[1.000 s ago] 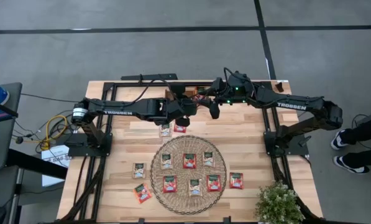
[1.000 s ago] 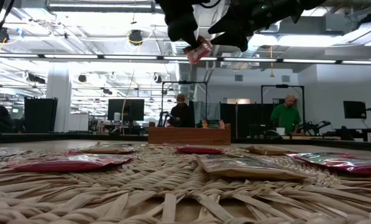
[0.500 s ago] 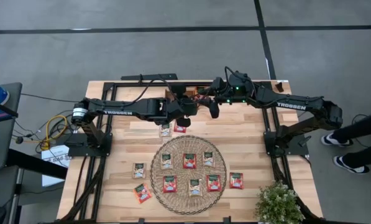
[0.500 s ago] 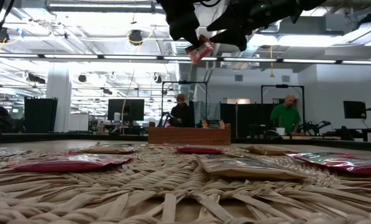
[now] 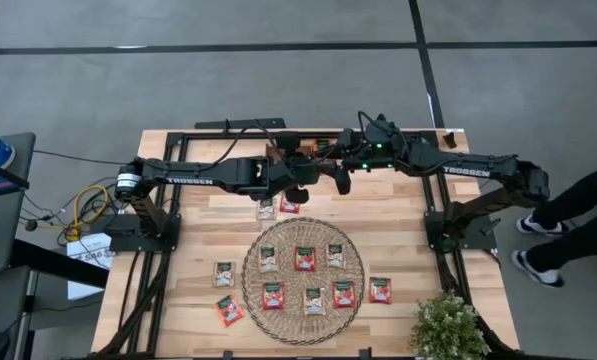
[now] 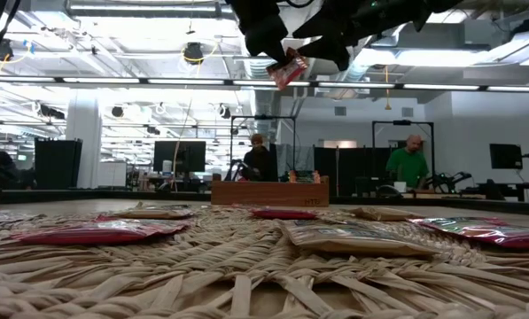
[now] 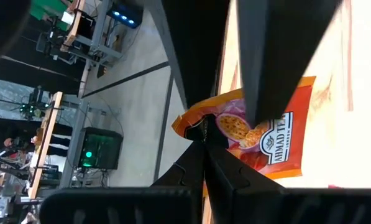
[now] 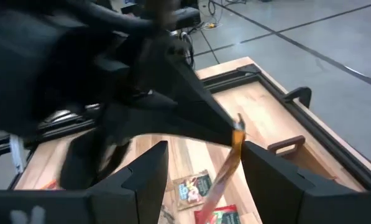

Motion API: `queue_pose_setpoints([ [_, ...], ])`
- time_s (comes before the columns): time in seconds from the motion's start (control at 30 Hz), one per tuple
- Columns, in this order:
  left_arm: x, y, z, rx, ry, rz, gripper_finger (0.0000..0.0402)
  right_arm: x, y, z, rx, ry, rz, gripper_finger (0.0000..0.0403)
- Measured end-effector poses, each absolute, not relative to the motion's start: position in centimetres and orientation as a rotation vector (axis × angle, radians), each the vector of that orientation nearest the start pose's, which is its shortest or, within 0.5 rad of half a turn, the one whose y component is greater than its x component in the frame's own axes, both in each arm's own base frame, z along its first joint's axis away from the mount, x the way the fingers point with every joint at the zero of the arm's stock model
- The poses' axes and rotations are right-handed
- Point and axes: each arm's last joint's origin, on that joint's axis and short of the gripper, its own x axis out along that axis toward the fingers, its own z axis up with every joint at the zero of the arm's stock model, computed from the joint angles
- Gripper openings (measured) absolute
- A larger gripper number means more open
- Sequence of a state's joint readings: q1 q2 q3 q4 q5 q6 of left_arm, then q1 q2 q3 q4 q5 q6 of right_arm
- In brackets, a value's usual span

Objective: Pick & Place Tea
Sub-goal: Put the orange tea bag into the right section of the wooden organizer

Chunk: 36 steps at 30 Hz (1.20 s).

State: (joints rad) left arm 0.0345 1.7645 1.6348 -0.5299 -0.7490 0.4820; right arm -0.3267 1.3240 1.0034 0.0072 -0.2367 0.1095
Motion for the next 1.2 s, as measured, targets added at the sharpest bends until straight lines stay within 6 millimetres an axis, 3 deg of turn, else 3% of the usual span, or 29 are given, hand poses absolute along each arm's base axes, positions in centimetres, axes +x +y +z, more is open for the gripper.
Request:
queue_pose_setpoints([
  [0.3, 38.9, 3.2, 33.4, 0.685, 0.837, 0.577, 0.0, 30.1, -9.5, 30.4, 0.218, 0.326, -0.108, 0.0167],
  [0.57, 38.8, 3.2, 33.1, 0.693, 0.868, 0.561, 0.0, 30.0, -9.8, 31.1, 0.192, 0.316, -0.114, 0.0146],
  [1.2, 38.8, 3.2, 33.1, 0.687, 0.867, 0.546, 0.0, 29.6, -10.3, 30.5, 0.195, 0.383, -0.133, 0.0072],
])
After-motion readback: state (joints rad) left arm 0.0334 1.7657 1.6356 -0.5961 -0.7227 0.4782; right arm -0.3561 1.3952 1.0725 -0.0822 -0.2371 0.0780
